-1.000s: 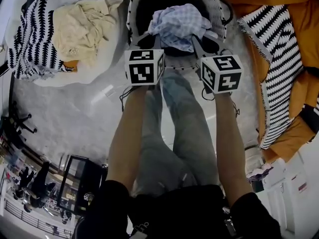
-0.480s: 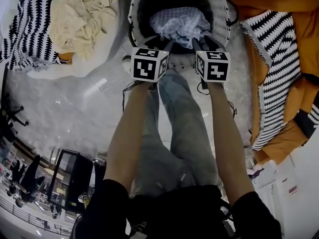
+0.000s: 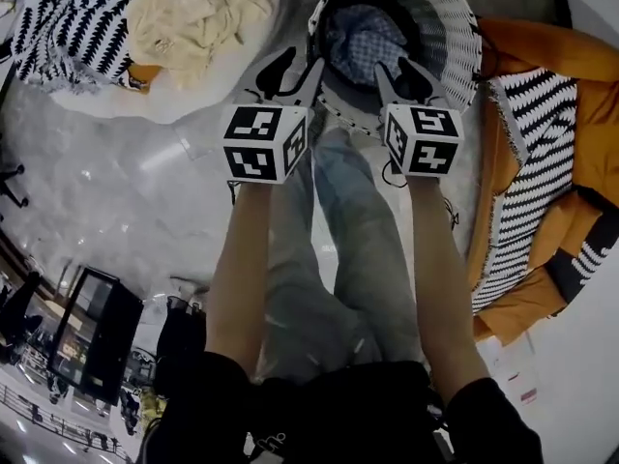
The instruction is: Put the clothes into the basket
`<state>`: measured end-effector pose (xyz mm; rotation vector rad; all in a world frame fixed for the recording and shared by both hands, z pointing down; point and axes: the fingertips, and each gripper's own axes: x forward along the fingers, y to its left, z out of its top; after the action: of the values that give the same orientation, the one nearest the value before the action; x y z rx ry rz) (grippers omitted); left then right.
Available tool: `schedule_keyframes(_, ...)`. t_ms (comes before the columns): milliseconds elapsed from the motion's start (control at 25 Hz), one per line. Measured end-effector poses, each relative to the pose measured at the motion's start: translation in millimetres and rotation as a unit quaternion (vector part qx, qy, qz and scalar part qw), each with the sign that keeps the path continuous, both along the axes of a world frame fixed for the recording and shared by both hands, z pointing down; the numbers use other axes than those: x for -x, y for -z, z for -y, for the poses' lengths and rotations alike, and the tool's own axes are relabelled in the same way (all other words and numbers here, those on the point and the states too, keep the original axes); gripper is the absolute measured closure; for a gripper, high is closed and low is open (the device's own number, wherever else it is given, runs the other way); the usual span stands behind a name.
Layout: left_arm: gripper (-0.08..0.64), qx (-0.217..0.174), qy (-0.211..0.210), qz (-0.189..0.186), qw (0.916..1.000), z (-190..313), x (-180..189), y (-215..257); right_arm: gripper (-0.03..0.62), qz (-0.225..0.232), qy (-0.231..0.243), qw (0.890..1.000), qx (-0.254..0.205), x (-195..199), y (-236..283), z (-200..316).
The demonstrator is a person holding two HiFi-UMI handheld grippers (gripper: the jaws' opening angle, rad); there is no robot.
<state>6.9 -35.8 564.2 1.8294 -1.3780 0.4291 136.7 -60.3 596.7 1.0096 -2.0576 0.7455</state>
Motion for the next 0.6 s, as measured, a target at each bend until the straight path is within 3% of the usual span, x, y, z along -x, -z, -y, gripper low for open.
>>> schedule_keyframes(240, 0.402, 0.003, 0.087, 0.037, 0.9955, -21.7, 104.7, -1.5, 0.466, 0.017, 0.075, 0.997, -0.008, 98.2, 13.4, -9.1)
schedule_keyframes(600, 0.402, 0.017, 0.204, 0.075, 0.9758, -59.6, 235.1, -18.0, 0.469, 0.023, 0.177, 0.984, -0.003, 211.0, 3.1, -12.2)
